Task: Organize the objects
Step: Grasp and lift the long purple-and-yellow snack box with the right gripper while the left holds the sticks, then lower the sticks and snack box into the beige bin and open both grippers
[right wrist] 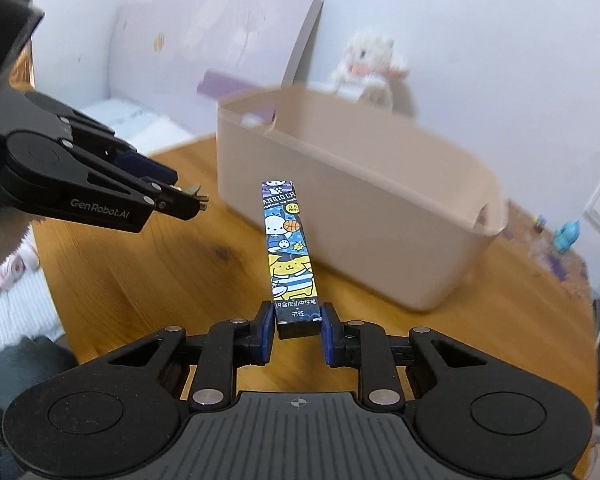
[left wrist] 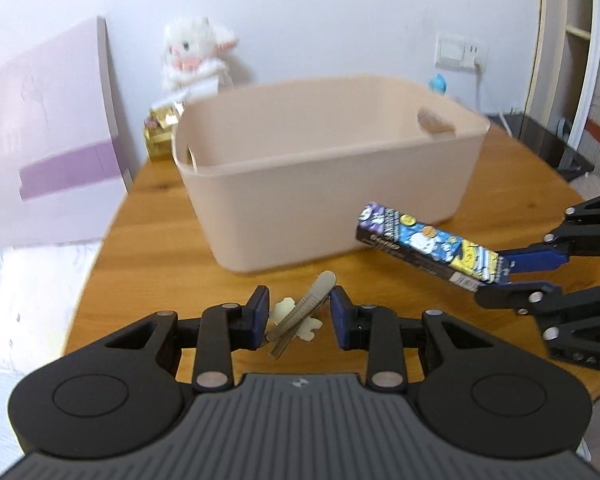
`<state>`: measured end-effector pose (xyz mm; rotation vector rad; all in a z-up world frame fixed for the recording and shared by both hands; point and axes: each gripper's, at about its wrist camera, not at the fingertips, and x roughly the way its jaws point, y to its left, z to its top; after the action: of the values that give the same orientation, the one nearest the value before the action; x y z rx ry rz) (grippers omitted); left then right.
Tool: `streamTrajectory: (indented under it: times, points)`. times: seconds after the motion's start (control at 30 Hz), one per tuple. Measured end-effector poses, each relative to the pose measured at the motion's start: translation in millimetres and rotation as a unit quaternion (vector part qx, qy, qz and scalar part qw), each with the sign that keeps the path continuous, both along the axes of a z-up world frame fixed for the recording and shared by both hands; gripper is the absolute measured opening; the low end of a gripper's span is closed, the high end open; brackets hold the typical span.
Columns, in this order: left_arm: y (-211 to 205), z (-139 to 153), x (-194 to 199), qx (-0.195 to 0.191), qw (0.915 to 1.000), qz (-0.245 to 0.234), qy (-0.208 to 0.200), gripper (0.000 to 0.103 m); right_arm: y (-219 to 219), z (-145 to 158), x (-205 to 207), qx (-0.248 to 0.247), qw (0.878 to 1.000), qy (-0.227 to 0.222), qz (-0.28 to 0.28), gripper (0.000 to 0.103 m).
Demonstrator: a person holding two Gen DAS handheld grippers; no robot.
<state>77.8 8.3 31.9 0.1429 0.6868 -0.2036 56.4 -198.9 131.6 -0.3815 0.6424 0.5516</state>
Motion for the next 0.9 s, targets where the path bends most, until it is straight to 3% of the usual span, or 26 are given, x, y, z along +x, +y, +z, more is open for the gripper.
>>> streamTrajectory:
  times: [0.27,0.47,0.67,0.9]
  points:
    - [-3.8,55.9,-4.1,-0.012,0.9975,0.010,-0.069,0.035,-16.7,58.4,5.5,0.052,0.995,-0.073,-0.047,0.022]
    - [-13.7,78.3,21.9,-0.017,0.9947,0.028,-0.097,0.035,-20.0,69.1,54.5,0.091,0.989,-0.071,-0.098,0.022]
    - [-26.6,70.9,73.1,-0.011,0.9947,0.060,-0.083,0.035,-9.8,46.3,113.5,0.080,0.983,-0.060,-0.152,0.022]
    - [-35.2,27.4,140.6,0.027,0.9938,0.105,-0.024,0.035,-0.5,11.5,147.3,0.039,0.981,-0.026,-0.186,0.022]
